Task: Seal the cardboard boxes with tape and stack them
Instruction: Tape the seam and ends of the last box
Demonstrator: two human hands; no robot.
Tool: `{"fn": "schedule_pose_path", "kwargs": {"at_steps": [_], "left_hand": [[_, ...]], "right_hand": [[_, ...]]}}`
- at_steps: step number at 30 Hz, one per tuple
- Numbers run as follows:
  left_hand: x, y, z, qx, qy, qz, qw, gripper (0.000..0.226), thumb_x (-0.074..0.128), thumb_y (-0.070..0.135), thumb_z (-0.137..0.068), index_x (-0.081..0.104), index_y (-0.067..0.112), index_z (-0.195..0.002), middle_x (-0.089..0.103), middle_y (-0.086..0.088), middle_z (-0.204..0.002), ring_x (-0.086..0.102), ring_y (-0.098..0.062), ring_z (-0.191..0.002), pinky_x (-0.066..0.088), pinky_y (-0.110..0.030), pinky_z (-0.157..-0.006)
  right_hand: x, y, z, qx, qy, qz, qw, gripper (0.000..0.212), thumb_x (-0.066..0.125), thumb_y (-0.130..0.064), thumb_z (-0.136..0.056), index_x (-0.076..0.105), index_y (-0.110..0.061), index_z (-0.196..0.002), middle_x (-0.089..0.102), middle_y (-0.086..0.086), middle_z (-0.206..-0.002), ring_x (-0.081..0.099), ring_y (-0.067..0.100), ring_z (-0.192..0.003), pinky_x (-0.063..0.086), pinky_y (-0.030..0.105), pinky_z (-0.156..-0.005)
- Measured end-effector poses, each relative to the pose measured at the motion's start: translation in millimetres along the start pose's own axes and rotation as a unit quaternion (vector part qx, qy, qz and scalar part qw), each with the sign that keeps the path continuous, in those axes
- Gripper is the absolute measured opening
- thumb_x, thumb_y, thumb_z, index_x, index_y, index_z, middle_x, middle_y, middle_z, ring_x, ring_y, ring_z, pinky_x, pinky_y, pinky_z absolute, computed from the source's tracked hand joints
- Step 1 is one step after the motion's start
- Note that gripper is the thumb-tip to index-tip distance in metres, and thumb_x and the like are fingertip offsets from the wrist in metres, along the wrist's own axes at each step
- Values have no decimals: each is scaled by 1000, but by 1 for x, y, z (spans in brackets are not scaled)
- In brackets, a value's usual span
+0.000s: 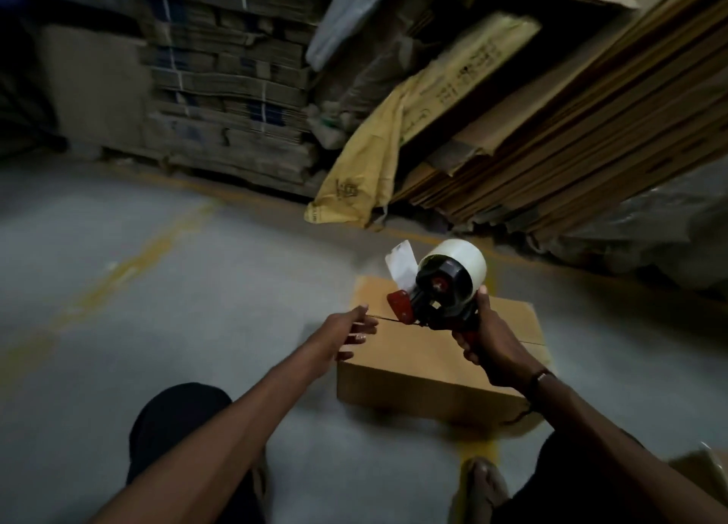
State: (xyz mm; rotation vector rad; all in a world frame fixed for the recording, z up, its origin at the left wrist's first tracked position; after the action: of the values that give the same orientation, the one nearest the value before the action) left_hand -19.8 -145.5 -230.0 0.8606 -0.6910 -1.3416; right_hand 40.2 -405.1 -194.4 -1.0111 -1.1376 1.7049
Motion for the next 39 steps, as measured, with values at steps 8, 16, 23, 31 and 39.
{"fn": "schedule_pose_path", "kwargs": {"at_steps": [8,16,23,31,39], "left_hand": [[-7,35,-51,-77,-64,258,961,30,61,46,-99,66,16,-104,69,-5,-85,62,-20,-81,48,-36,-75],[-15,45,-91,-105,-9,346,932,18,42,-4,-105,60,-4,-109,62,-22,-100,60,-26,-82,58,-32,-66],[-20,55,-109,-90,33,258,961,30,31,-12,-103,58,-3,-112,64,-21,-99,63,-25,-85,58,-34,-65],[-27,69,-108,-9,43,237,971,38,38,-18,-100,63,8,-109,73,-21,-92,73,-27,-83,63,-34,-67],[-26,78,-95,11,13,259,966,23,41,2,-106,63,-1,-104,75,-11,-73,74,-21,-69,64,-36,-69]], "right_hand": [[56,7,-82,32,-104,-88,990,92,20,-81,-95,63,-4,-121,32,-2,-67,19,13,-58,21,28,-48],[68,8,-122,47,-120,-108,986,78,15,-75,-99,65,-16,-110,40,-2,-66,26,11,-54,23,27,-49],[61,-5,-145,55,-162,-80,982,76,14,-68,-101,61,-8,-103,38,-3,-64,24,11,-52,24,25,-47],[53,-13,-152,55,-158,-47,985,81,10,-68,-102,69,-12,-101,45,4,-67,29,14,-52,29,22,-44],[48,-13,-154,51,-156,-40,986,87,10,-68,-103,62,1,-115,46,6,-69,31,13,-50,28,23,-45]]}}
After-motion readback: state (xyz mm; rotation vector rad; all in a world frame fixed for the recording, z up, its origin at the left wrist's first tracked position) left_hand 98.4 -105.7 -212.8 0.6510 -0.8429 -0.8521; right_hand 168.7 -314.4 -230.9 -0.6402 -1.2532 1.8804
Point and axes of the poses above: each hand's wrist, its own z-axis away from the middle knuckle, its own x-axis out of the palm, y = z × x, the point moved 3 cm from there along -z, towards the middle knuckle
